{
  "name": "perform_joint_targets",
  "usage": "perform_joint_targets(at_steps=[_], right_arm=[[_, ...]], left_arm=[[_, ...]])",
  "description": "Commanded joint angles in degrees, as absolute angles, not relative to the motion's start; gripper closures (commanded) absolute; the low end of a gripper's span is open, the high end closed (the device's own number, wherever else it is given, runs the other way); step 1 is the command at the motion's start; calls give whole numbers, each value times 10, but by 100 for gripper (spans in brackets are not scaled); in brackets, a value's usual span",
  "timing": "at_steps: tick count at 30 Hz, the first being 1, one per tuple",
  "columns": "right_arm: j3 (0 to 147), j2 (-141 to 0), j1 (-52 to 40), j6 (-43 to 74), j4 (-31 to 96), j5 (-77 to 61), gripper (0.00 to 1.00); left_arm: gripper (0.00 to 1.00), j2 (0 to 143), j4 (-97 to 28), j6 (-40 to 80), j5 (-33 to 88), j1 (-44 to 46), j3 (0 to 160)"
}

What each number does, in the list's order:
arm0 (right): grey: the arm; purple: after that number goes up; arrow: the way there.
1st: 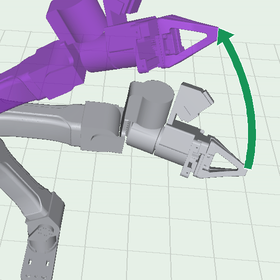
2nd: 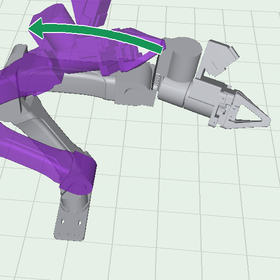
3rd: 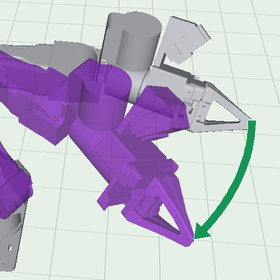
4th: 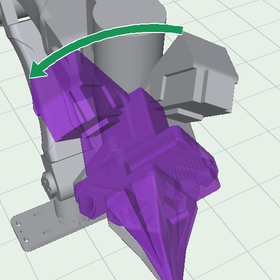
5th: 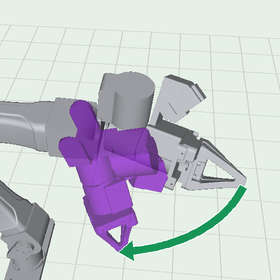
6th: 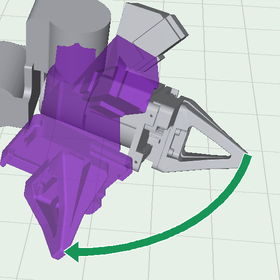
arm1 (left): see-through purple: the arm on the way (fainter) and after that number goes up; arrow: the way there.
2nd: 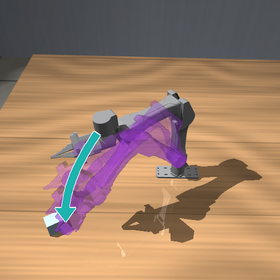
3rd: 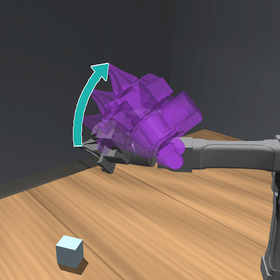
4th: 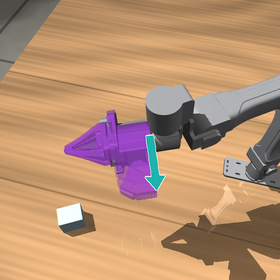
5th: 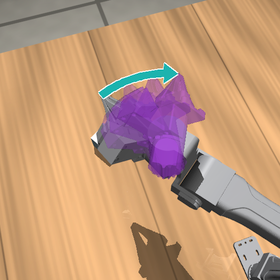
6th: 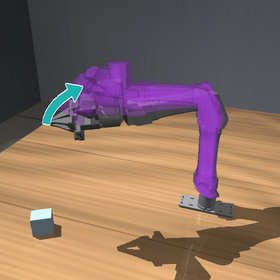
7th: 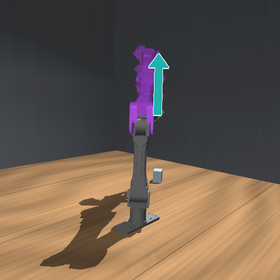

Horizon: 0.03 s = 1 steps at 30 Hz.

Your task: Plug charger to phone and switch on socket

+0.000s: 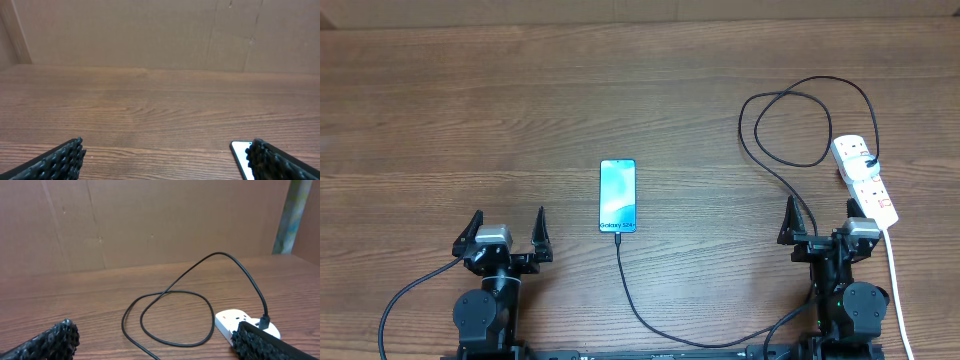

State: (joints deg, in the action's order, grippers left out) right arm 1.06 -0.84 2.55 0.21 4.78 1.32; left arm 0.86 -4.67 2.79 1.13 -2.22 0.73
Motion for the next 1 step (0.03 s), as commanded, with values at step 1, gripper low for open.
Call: perform_joint_targets(at_steps=[1], right_arm=[[4,-2,28,-1,47,10,0]], left_arm=[[0,3,-44,23,15,-23,3]])
